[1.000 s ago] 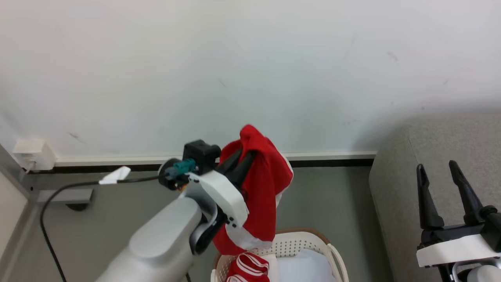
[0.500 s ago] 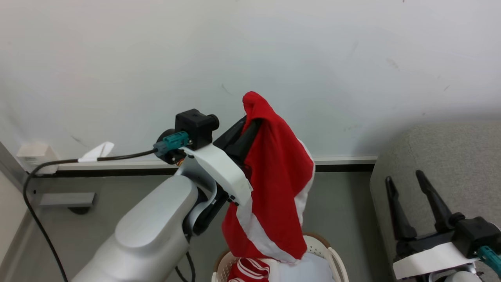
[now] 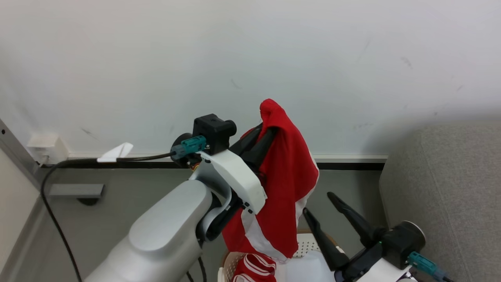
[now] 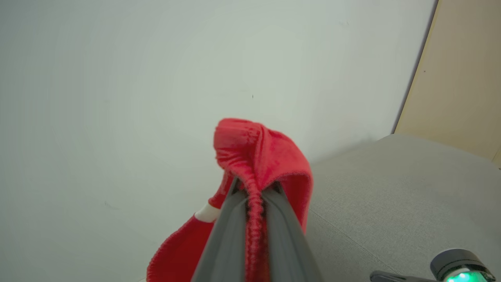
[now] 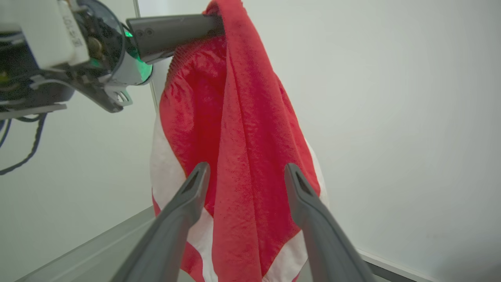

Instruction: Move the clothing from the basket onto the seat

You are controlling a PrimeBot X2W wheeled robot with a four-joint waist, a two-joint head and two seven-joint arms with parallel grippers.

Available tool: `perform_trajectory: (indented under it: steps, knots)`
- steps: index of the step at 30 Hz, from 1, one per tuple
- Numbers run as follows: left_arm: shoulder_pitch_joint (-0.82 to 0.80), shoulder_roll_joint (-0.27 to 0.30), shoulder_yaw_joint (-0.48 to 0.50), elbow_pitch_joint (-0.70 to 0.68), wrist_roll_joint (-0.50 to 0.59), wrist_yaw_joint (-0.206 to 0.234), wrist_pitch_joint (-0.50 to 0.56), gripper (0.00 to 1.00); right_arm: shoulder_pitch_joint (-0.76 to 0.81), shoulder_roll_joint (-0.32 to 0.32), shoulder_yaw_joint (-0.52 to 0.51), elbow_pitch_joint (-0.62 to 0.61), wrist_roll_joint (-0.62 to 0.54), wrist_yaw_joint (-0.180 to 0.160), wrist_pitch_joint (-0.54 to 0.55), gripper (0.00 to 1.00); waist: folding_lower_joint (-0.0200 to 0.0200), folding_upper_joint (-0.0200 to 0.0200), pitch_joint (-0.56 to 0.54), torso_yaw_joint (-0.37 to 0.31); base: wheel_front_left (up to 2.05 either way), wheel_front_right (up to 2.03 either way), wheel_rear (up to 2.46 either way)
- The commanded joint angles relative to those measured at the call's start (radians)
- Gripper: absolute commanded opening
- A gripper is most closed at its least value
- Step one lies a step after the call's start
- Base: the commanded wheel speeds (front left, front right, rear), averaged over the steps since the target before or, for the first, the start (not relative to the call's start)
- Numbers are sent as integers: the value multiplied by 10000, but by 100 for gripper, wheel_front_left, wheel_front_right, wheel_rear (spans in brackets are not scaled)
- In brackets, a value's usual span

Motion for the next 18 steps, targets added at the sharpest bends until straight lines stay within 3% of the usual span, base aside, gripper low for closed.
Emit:
perform_trajectory:
  steps: [1, 13, 18]
  knots:
    - [-113, -72, -54, 44, -58, -63, 37, 0, -404, -75, 352, 440, -49, -22, -23, 100, 0, -1, 25, 116, 0, 0, 0]
    - [-40, -856, -668, 337, -38, -278, 131, 0, -1697, 923, 897, 2983, 415, -23, -26, 100, 0, -1, -92, 858, 0, 0, 0]
    - [149, -1111, -999, 203, -117, -393, 255, 0, -1834, 1145, 476, 3946, 454, -23, -28, 100, 0, -1, -171, 1240, 0, 0, 0]
